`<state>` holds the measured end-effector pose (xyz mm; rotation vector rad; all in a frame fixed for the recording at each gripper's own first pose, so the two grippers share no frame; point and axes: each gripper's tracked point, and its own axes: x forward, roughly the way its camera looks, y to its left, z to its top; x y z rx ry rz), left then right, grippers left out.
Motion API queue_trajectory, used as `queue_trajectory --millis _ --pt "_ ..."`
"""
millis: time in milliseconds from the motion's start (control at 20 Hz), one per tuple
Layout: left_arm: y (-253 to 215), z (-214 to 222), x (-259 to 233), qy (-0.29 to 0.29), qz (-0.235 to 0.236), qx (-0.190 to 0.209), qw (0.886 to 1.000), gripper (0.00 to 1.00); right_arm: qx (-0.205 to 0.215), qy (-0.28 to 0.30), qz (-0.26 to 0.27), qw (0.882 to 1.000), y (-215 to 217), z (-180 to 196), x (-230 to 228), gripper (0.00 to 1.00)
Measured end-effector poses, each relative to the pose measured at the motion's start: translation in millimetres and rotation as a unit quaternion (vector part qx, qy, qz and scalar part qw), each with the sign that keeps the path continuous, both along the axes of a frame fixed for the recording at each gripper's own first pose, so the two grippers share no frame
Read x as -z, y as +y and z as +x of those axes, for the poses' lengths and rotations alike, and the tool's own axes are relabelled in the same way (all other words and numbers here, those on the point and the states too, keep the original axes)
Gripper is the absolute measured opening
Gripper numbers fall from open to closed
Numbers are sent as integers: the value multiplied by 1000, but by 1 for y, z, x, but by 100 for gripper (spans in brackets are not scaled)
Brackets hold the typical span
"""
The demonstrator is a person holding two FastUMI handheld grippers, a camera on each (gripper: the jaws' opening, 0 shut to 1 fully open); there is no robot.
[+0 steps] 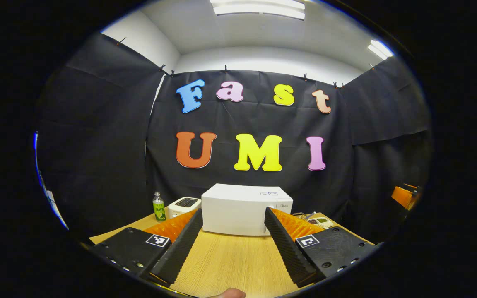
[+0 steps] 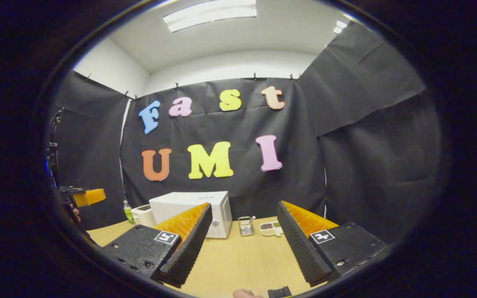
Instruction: Open the microwave oven with the left hand, put the food in, and close the microwave oven.
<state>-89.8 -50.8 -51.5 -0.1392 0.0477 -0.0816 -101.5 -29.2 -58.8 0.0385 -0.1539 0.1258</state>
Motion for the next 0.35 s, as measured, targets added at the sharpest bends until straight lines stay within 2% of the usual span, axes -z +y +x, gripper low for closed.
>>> queue_trajectory --millis 100,150,200,250,300,350 --pt "9 -9 -8 -7 8 -10 1000 94 -6 -4 -7 1000 9 -2 -6 100" --pt "10 -13 -11 -11 9 -8 1000 94 -5 -4 -12 1000 11 -3 -7 91" --pt "12 -16 -14 -15 10 -11 1000 94 -2 -6 -19 1000 13 -5 -9 100" --pt "17 -18 -17 -20 10 -16 1000 94 2 -7 -27 1000 14 -5 -10 91" --pt "19 -21 -18 -23 8 -20 1000 94 5 -8 -33 999 16 -6 -12 100" --pt "21 -24 -20 -25 8 -20 999 94 5 -10 -38 999 20 -7 -13 91"
